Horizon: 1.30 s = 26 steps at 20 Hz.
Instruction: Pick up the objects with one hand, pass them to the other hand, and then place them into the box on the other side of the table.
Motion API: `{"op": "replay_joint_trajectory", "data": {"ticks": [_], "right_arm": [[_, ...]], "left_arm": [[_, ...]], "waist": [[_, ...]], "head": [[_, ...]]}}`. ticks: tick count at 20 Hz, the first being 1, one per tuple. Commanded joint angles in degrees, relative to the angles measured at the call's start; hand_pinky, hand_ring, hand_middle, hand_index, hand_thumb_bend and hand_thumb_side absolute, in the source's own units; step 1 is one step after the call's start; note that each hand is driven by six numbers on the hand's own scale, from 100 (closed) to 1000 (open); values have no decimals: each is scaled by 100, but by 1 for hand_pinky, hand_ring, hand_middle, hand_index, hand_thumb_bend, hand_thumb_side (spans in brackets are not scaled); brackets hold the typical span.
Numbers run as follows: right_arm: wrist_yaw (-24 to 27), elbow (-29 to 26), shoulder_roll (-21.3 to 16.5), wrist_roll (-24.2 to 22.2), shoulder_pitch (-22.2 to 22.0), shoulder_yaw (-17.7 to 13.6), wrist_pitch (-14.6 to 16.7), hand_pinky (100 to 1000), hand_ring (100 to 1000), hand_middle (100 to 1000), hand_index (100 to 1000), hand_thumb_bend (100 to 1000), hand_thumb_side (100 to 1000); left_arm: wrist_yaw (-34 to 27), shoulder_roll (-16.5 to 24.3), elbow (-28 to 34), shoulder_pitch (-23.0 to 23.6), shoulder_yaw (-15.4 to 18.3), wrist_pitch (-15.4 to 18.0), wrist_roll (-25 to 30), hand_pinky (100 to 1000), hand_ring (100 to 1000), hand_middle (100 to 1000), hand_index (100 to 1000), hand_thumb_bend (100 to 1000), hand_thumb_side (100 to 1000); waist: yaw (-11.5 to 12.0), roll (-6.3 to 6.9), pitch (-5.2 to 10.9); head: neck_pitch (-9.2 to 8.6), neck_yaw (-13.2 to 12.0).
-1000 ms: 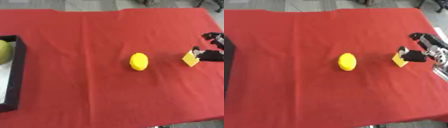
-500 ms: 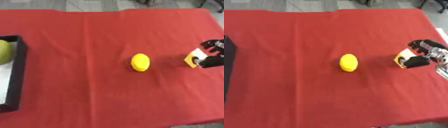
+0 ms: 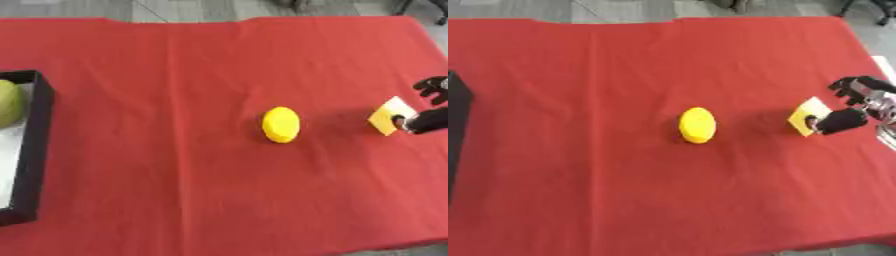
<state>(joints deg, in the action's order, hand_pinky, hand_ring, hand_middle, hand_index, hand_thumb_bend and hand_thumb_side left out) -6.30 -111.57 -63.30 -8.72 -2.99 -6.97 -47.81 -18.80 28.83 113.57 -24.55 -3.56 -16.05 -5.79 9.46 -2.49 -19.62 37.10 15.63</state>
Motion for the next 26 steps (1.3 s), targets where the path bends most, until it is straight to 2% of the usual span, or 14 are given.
{"op": "replay_joint_trajectory", "data": {"ticks": [1,8,18,26], "right_arm": [[-87,22,-233,-36,25,-53,-36,911,901,876,931,318,261],[-128,340,-226,-189,129,-29,-28,911,900,876,933,314,283],[47,795,-199,-92,271,-12,91,910,900,877,934,309,286],[177,909,-181,-121,310,37,208,908,900,877,935,286,311]], "left_arm": [[24,79,102,-23,17,-21,4,815,727,735,723,100,819],[39,53,102,-26,9,-22,-3,813,726,734,721,100,817],[44,13,102,-18,7,9,-28,811,727,731,718,100,817],[73,0,102,5,-3,-16,-25,813,721,736,716,100,816]], "waist": [[-5,10,74],[17,51,38],[50,92,-8],[65,120,-37]], "head": [[-60,25],[-80,49],[-124,67],[-105,75]]}}
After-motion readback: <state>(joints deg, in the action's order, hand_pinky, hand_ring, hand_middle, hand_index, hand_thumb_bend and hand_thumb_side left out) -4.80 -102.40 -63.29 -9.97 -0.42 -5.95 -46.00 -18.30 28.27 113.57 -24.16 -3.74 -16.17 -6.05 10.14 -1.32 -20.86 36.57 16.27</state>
